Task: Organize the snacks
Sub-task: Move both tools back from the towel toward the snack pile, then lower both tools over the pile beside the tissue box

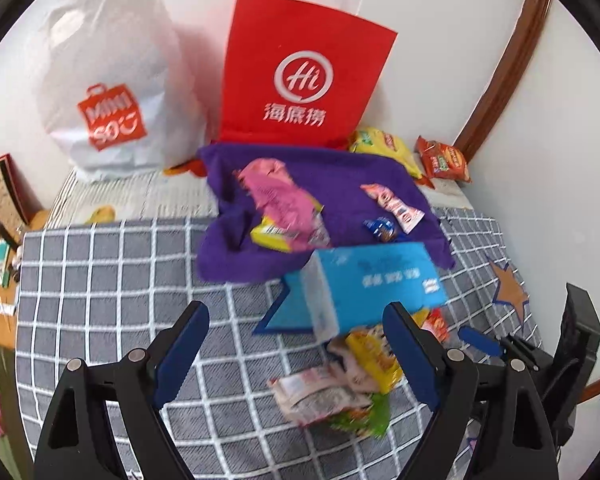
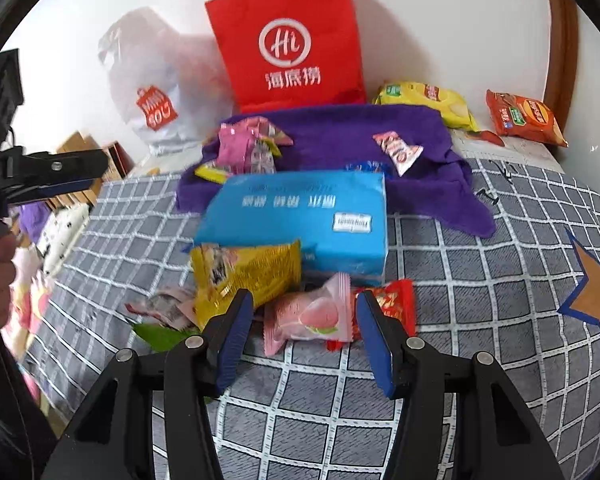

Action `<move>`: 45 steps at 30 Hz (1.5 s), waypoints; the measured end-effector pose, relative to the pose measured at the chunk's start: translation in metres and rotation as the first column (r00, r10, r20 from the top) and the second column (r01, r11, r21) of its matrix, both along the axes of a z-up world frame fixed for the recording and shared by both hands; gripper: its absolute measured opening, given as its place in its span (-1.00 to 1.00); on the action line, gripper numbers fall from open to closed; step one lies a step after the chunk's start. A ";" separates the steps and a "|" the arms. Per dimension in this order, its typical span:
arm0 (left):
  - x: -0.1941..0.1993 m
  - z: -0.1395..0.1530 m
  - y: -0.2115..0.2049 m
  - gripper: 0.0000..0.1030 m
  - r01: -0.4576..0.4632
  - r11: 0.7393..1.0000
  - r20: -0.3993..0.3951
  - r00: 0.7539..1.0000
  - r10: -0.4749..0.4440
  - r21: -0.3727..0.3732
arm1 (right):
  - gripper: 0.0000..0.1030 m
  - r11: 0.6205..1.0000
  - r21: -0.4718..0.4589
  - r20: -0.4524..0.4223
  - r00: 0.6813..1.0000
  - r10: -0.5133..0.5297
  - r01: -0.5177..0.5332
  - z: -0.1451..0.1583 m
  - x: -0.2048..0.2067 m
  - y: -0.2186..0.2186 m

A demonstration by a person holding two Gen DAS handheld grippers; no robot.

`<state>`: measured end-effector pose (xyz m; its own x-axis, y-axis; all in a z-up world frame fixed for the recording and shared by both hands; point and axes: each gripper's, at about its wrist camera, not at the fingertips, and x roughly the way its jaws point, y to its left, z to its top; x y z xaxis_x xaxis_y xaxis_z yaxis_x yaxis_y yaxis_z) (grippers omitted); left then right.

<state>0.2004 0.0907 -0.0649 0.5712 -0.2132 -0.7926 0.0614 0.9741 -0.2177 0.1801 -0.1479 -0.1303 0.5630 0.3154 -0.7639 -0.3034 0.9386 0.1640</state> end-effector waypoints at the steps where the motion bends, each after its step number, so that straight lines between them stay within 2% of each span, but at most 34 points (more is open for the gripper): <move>1: -0.004 -0.005 0.003 0.71 -0.006 1.000 -0.005 1.000 0.006 -0.002 | 0.04 1.000 -0.017 0.001 1.000 0.006 -0.006 -0.005 0.000 0.003; 5: -0.017 -0.018 0.011 0.71 -0.009 1.000 -0.012 1.000 0.009 -0.001 | 0.06 0.997 -0.074 0.005 1.000 0.024 -0.024 -0.022 0.003 0.011; 9: -0.026 -0.029 0.018 0.71 -0.010 1.000 -0.025 1.000 0.010 -0.006 | 0.23 0.993 -0.110 0.003 1.000 0.029 -0.029 -0.034 0.011 0.018; 12: -0.031 -0.032 0.023 0.71 -0.004 1.000 -0.024 1.000 0.004 -0.012 | 0.23 0.983 -0.184 0.029 0.999 0.030 -0.024 -0.040 0.013 0.026; 19: -0.042 -0.034 0.025 0.71 0.041 0.999 -0.010 0.999 -0.041 -0.020 | 0.23 0.962 -0.273 0.075 0.996 0.048 -0.026 -0.044 0.007 0.042; 21: -0.044 -0.035 0.025 0.71 0.051 0.999 -0.004 0.999 -0.051 -0.018 | 0.17 0.956 -0.290 0.084 0.995 0.062 -0.035 -0.043 0.003 0.046; 24: -0.046 -0.036 0.025 0.71 0.063 0.998 -0.001 0.998 -0.063 -0.018 | -0.04 0.959 -0.280 0.087 0.994 0.065 -0.039 -0.043 0.000 0.047; 30: -0.046 -0.036 0.025 0.71 0.070 0.997 0.003 0.998 -0.070 -0.032 | -0.15 0.978 -0.206 0.093 0.994 0.049 -0.029 -0.032 -0.009 0.040; 39: -0.048 -0.047 0.007 0.71 0.078 0.995 -0.016 0.997 -0.079 -0.056 | -0.15 0.993 -0.116 0.112 0.993 0.043 -0.030 -0.010 -0.042 0.012; 45: -0.056 -0.056 -0.018 0.71 0.115 0.992 -0.017 0.993 -0.116 -0.053 | -0.15 0.992 -0.130 0.097 0.995 0.020 -0.008 -0.021 -0.057 -0.015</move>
<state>0.1444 0.0729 -0.1210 0.5247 -0.3183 -0.7895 0.1683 0.9480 -0.2703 0.1228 -0.1627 -0.1512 0.6336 0.2261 -0.7399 -0.3254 0.9455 0.0103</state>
